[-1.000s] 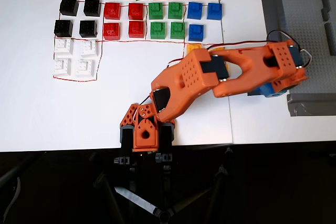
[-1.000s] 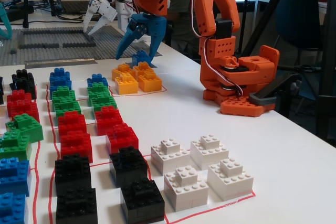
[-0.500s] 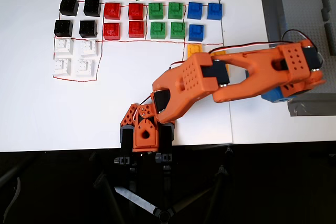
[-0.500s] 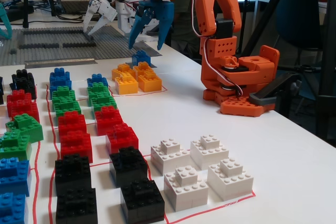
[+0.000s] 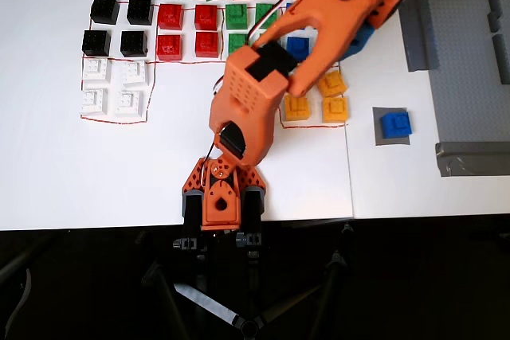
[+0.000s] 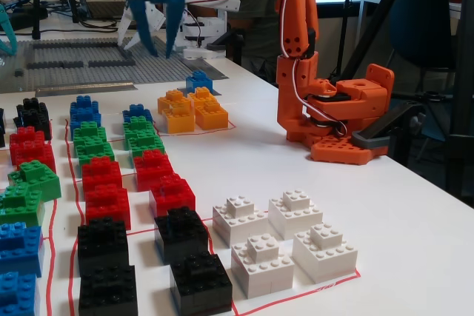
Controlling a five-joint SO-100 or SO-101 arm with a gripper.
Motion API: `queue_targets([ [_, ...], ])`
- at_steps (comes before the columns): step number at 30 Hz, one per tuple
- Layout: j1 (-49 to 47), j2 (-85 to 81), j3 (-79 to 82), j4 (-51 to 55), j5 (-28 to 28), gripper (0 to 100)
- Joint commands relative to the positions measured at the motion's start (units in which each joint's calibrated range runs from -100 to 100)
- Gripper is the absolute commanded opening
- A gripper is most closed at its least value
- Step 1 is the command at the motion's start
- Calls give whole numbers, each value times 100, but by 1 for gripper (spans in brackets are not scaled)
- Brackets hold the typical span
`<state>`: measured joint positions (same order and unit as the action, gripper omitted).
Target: Grab the block and put it in the grey marker
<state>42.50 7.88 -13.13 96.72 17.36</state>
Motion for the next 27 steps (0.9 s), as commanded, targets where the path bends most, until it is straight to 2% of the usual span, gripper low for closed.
queue_targets([
  [1, -864, -1142, 155, 51, -581, 4],
  [8, -2345, -1505, 800, -275, -1534, 0],
  [13, -3185, -1798, 1136, -618, -1905, 0],
  [20, -3992, -1531, 700, -430, -1954, 0],
  [27, -4275, -1401, 655, -243, -2027, 0],
])
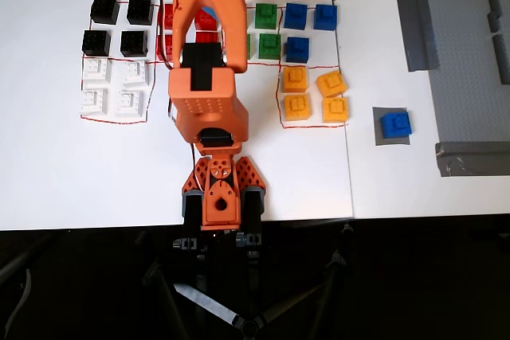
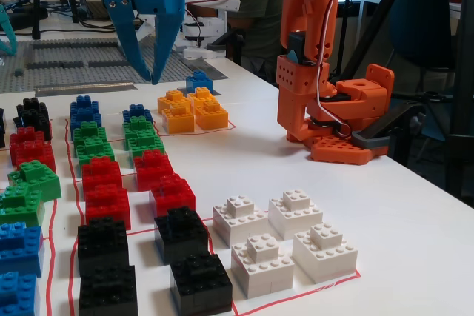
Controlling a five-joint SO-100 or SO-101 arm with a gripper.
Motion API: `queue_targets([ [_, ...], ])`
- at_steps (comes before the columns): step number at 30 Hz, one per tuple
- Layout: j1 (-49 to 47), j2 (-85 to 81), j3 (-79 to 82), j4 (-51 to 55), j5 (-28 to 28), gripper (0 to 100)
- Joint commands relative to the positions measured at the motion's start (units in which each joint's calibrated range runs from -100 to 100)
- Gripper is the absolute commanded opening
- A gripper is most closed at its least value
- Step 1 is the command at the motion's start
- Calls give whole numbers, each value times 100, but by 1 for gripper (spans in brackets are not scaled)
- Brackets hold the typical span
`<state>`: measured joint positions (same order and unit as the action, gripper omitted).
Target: Grab the block and put it in the grey marker
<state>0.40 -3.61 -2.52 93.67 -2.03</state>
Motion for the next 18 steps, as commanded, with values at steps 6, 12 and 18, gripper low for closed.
queue_targets([
  [6, -215, -295, -397, 53, -142, 0],
  [12, -190, -131, -652, 200, -151, 0],
  [18, -231, -174, -624, 225, -161, 0],
])
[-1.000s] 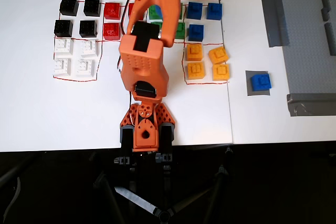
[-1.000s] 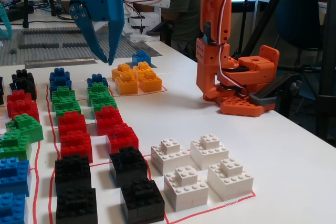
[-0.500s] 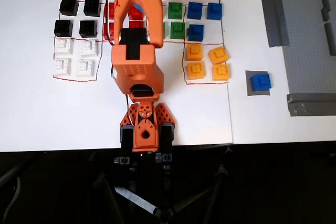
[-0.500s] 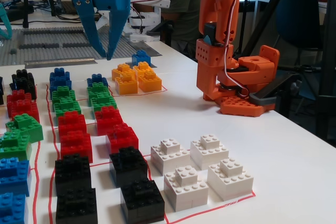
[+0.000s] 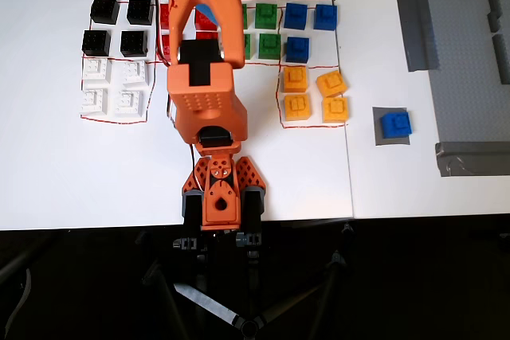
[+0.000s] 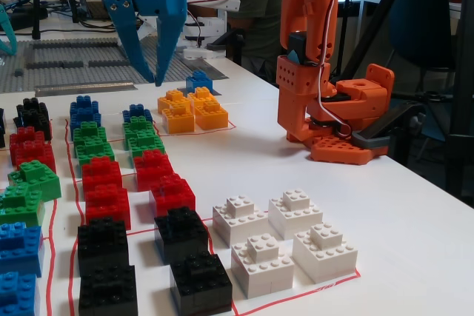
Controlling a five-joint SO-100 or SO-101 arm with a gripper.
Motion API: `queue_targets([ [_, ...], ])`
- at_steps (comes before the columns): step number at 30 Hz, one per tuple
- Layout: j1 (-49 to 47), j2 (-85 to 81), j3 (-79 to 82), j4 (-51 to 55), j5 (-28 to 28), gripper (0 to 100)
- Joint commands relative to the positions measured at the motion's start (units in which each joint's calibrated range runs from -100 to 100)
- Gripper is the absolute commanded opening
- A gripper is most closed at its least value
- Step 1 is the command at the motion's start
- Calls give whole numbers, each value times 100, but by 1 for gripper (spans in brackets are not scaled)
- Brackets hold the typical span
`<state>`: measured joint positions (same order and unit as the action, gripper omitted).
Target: Grab the block and put it in the grey marker
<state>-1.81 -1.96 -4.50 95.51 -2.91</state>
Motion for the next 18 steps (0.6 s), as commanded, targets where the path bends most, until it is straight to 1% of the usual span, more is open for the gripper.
queue_targets([
  [1, -18, -348, -426, 41, -73, 0],
  [18, -85, -443, -354, 49, -83, 0],
])
